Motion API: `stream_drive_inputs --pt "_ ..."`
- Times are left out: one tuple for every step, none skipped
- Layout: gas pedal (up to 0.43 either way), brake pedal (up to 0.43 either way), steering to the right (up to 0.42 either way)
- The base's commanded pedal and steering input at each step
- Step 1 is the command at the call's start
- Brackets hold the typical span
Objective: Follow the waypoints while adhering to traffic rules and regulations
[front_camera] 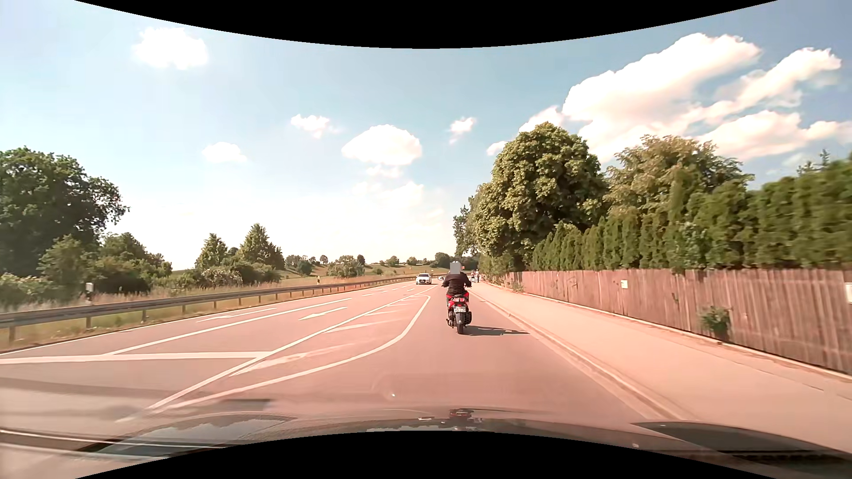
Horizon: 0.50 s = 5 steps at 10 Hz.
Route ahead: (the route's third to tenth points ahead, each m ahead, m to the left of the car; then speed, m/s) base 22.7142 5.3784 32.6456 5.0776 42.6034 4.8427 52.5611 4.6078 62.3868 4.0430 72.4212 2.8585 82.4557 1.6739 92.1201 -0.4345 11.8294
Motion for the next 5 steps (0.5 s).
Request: stream_drive_inputs --pt "0.248 0.012 -0.001" --pt "0.248 0.012 -0.001" --pt "0.268 0.012 -0.001" --pt "0.268 0.012 -0.001" --pt "0.268 0.012 -0.001"
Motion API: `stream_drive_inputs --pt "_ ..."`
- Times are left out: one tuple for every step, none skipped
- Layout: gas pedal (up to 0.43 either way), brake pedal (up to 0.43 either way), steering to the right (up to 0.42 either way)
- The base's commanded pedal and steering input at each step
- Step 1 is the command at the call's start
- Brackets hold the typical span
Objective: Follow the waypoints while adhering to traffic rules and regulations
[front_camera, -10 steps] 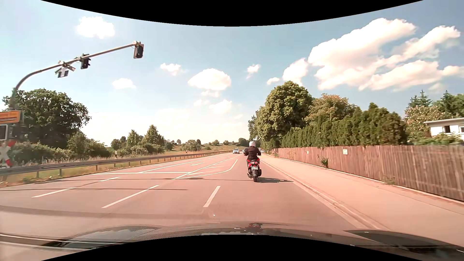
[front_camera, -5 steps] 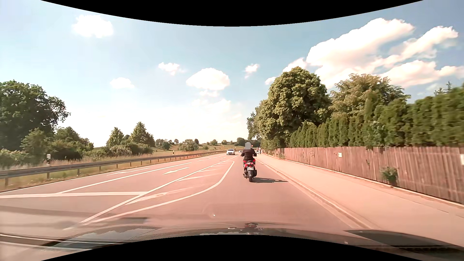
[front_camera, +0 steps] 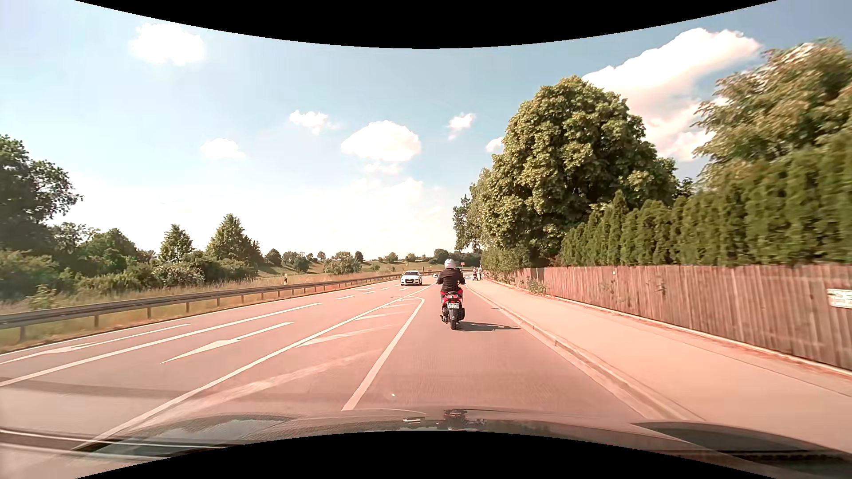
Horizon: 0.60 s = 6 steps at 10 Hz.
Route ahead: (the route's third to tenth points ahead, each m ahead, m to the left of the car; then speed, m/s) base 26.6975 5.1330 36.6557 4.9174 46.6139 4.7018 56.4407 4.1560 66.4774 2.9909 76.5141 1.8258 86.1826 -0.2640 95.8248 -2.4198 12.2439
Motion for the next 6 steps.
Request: stream_drive_inputs --pt "0.268 0.012 -0.006" --pt "0.268 0.012 -0.007" --pt "0.268 0.012 -0.006" --pt "0.268 0.012 -0.006" --pt "0.268 0.012 -0.006" --pt "0.268 0.012 -0.006"
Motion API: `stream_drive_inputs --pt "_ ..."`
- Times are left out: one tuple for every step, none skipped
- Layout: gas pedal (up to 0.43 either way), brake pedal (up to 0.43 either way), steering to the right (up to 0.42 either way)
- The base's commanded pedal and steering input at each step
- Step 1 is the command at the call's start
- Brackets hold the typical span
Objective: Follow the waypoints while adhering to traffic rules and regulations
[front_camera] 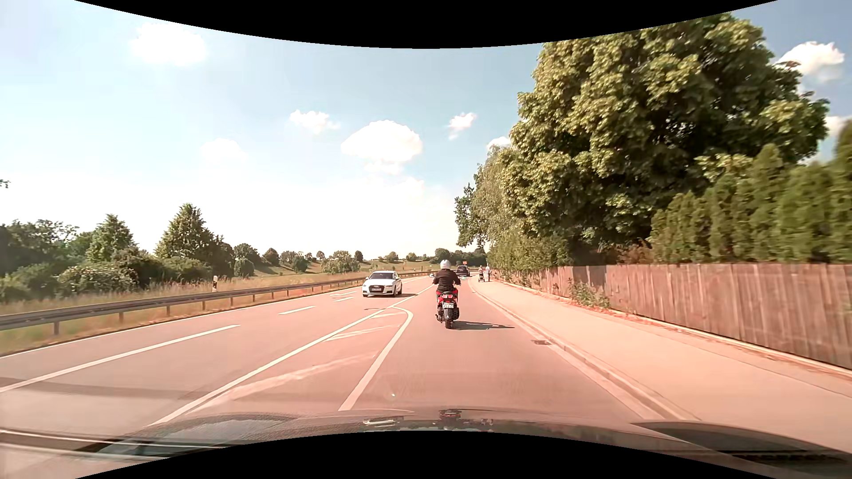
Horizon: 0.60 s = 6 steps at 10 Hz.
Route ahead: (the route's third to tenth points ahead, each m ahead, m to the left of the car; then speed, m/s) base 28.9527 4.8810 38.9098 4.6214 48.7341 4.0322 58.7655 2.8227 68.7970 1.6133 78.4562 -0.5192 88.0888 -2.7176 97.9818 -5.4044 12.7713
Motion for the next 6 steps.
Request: stream_drive_inputs --pt "0.268 0.012 -0.006" --pt "0.268 0.012 -0.006" --pt "0.268 0.012 -0.007" --pt "0.248 0.012 -0.006" --pt "0.197 0.012 -0.006" --pt "0.177 0.012 -0.006"
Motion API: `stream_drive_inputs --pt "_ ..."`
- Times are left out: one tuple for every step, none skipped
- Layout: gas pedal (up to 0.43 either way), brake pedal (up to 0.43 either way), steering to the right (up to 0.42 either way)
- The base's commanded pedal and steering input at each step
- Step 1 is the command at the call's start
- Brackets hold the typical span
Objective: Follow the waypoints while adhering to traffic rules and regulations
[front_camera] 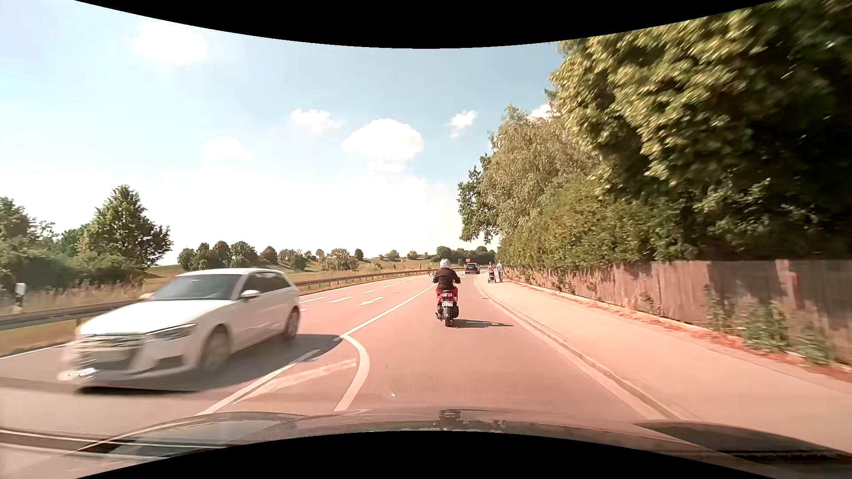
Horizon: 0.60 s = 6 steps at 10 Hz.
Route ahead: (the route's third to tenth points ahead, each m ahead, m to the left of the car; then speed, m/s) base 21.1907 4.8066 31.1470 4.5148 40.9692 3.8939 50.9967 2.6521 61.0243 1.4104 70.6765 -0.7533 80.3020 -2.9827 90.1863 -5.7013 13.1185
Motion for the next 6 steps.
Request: stream_drive_inputs --pt "0.177 0.012 -0.005" --pt "0.177 0.012 -0.005" --pt "0.177 0.012 -0.003" --pt "0.177 0.012 -0.002" --pt "0.177 0.006 -0.002" --pt "0.177 0.012 0.000"
